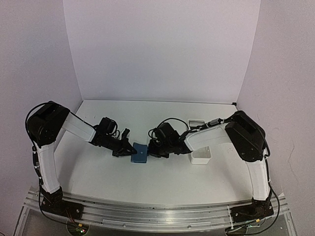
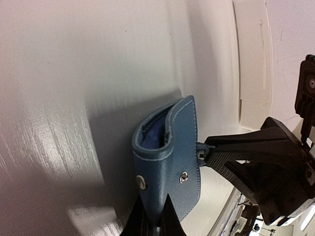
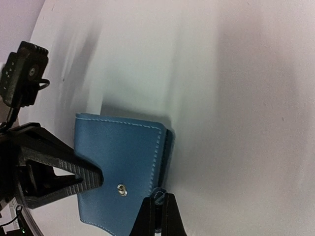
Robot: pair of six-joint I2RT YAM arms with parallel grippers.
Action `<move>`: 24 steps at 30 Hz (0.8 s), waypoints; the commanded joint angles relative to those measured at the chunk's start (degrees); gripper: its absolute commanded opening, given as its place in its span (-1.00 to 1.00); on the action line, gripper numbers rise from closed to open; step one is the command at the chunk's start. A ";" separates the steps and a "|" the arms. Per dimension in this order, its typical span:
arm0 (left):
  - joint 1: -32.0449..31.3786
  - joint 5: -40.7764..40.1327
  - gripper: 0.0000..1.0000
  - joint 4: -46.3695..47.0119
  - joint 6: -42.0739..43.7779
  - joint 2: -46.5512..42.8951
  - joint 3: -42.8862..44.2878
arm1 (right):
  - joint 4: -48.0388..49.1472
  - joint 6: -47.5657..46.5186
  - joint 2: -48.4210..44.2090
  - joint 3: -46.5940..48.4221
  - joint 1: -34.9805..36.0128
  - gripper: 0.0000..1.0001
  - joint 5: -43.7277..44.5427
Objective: Put the credit cards into the card holder
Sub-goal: Open the card holder at the center of the board.
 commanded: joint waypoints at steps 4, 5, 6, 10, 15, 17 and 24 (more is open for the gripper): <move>0.99 -4.23 -0.52 -9.48 5.15 -0.96 2.06 | -1.90 -1.55 -4.83 0.25 -0.33 -1.00 -8.07; 1.27 -4.02 -0.40 -10.22 5.84 -1.27 2.56 | -1.93 -2.23 -5.76 1.02 -0.36 -1.00 -8.67; 1.66 -3.71 -0.28 -10.95 6.61 -1.61 3.12 | -1.95 -2.80 -6.98 1.45 -0.35 -1.00 -8.61; 3.60 -1.82 0.07 -14.31 9.10 -3.63 4.77 | -2.05 -3.30 -11.36 1.71 -0.32 -1.00 -7.71; 5.36 1.56 0.43 -15.65 13.47 -7.63 4.63 | -2.01 -2.46 -12.08 3.83 0.64 -1.00 -8.64; 5.51 2.45 0.53 -15.98 15.10 -9.01 4.37 | -2.02 -1.89 -11.06 5.45 1.09 -1.00 -9.17; 5.56 1.79 0.50 -16.15 15.44 -10.73 1.23 | -1.49 1.41 -8.45 4.35 1.09 -1.00 -7.33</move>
